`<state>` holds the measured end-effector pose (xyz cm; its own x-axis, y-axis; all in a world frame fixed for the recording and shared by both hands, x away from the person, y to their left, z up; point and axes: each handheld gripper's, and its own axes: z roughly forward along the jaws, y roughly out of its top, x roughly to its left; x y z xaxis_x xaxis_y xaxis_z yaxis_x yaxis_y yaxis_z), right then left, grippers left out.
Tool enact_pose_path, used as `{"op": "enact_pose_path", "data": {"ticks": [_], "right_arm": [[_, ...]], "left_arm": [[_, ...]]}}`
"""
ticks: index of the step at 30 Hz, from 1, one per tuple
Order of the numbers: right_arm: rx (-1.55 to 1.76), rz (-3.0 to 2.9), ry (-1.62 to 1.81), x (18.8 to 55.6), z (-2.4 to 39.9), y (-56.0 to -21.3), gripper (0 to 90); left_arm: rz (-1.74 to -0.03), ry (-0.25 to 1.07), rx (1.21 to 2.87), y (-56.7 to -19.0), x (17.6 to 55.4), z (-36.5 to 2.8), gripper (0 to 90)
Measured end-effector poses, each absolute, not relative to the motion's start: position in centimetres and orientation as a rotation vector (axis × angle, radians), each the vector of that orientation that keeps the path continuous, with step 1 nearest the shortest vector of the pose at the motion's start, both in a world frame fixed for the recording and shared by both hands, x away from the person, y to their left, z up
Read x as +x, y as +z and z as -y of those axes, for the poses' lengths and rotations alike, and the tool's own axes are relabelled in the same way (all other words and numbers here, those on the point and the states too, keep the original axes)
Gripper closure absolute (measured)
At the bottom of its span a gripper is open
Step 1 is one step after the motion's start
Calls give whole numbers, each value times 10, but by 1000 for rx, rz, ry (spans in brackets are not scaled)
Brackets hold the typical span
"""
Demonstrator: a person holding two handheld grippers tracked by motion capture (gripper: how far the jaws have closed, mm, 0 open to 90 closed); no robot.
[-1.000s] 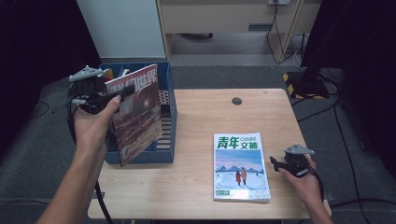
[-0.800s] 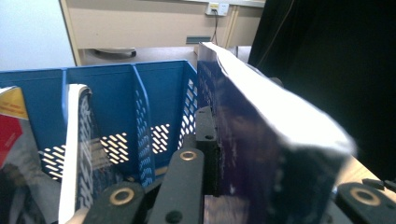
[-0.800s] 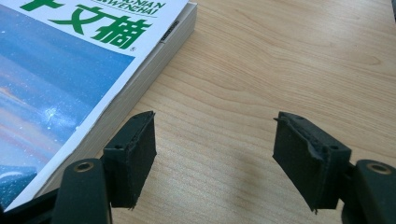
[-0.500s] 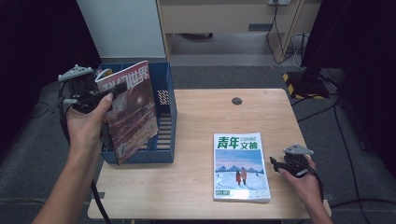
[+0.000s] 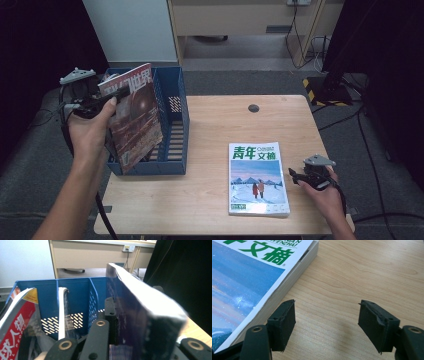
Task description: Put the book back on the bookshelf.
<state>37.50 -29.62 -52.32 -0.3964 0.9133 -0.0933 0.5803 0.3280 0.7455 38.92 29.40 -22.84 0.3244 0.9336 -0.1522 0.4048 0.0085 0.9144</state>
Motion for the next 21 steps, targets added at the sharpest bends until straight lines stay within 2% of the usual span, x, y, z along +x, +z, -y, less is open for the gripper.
{"op": "enact_pose_path", "data": {"ticks": [9,21], "right_arm": [[1311,-2092,864,376,295,-525,301],[1306,-2092,869,375,296,-524,301]], "left_arm": [[-1293,680,1576,-234,396,-308,835],[-1323,678,1546,-241,416,-307,835]]}}
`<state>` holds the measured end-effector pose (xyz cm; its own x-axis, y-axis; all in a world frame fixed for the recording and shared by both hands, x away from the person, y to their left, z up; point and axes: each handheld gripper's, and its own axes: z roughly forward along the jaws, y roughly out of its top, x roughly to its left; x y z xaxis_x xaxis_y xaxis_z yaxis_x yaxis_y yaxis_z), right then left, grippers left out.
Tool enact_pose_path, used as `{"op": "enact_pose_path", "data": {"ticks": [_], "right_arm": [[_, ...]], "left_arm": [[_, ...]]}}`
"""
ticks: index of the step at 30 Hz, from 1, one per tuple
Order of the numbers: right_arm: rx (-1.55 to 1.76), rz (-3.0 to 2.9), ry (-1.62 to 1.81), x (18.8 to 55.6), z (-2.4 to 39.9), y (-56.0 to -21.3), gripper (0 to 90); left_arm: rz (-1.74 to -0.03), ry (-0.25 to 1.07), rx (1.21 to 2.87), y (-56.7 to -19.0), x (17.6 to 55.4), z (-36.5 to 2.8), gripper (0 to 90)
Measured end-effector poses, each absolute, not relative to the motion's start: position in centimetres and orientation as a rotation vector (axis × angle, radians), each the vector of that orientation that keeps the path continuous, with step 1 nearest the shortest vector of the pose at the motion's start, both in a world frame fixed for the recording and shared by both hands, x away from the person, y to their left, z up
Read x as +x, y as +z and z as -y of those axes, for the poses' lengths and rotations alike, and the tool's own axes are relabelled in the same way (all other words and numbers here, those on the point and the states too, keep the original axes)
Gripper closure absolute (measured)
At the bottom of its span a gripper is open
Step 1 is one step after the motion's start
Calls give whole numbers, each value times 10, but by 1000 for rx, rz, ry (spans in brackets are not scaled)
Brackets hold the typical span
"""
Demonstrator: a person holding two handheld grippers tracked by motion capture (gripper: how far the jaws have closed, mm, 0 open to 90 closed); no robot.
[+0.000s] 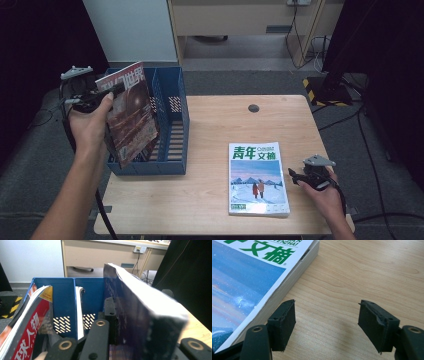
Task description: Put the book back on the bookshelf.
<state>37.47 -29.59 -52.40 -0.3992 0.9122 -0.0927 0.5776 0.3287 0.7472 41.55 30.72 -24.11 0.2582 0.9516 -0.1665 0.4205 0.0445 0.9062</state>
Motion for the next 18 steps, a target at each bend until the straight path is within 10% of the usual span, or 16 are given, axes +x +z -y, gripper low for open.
{"op": "enact_pose_path", "data": {"ticks": [18], "right_arm": [[1303,-2092,874,374,296,-522,303]], "left_arm": [[-1340,707,1545,-254,435,-302,836]]}}
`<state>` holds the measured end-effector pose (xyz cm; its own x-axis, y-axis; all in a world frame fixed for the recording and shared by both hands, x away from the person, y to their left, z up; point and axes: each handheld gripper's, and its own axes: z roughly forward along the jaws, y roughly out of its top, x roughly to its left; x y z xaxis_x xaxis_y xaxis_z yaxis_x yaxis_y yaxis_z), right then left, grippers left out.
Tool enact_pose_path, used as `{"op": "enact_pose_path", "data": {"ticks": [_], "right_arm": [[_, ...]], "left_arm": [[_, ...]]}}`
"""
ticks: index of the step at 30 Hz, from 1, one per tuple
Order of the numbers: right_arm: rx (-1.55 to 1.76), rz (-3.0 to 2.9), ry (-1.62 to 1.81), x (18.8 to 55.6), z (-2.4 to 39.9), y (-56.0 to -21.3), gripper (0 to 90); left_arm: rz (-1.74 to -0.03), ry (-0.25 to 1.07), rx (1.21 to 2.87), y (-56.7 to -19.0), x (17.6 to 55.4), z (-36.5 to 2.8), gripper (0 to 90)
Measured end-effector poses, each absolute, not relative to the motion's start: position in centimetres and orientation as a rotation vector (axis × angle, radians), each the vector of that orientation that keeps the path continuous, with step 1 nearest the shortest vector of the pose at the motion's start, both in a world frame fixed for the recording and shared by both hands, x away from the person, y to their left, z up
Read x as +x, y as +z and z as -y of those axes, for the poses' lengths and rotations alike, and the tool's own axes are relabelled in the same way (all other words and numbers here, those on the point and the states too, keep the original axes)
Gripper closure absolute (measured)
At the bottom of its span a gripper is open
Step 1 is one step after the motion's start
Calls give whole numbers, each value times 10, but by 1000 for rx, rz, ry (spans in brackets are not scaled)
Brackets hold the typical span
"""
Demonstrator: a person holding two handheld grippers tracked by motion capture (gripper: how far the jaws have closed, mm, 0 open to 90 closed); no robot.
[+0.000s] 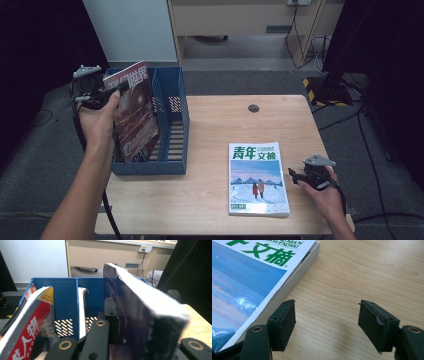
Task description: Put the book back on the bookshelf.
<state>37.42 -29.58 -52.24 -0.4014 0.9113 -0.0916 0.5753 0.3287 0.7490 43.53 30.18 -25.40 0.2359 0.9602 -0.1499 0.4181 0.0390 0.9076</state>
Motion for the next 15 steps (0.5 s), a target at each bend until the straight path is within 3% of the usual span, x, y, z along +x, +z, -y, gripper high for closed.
{"op": "enact_pose_path", "data": {"ticks": [15], "right_arm": [[1310,-2079,883,374,296,-521,303]], "left_arm": [[-1344,704,1564,-258,444,-291,835]]}}
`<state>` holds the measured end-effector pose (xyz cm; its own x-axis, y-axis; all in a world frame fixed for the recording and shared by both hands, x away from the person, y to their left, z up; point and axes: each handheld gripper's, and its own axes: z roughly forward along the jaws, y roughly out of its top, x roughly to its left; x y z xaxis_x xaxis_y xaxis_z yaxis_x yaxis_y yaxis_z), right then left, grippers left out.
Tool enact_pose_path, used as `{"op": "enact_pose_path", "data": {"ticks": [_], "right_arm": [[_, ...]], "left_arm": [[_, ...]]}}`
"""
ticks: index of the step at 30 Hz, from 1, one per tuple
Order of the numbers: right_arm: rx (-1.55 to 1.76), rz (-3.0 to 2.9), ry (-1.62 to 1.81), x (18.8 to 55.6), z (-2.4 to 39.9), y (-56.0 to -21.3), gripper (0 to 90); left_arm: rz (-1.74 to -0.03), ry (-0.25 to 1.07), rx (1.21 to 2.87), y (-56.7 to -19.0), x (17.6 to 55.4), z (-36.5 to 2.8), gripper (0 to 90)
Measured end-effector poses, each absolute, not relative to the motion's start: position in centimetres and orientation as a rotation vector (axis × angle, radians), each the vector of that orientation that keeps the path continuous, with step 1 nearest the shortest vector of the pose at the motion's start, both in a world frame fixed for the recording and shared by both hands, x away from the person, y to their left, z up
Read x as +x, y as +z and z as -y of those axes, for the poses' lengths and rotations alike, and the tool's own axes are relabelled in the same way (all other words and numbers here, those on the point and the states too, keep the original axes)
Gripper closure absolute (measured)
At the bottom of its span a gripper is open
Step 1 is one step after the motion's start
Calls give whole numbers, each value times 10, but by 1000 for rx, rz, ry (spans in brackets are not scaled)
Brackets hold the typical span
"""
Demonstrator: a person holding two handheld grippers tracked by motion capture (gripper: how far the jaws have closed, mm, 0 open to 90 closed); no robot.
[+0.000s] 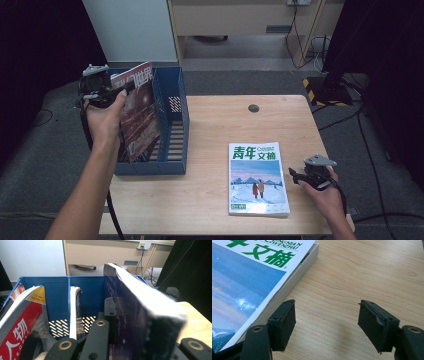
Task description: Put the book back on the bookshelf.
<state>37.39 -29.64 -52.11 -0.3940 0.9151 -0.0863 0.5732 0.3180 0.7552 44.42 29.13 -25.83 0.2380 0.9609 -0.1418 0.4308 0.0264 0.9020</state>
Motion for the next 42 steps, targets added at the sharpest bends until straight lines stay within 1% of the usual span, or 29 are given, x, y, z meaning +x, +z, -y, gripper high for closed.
{"op": "enact_pose_path", "data": {"ticks": [24,42], "right_arm": [[1314,-2080,882,374,297,-522,303],[1305,-2085,884,374,297,-521,303]], "left_arm": [[-1381,756,1532,-272,454,-296,835],[-1373,755,1533,-287,465,-281,835]]}}
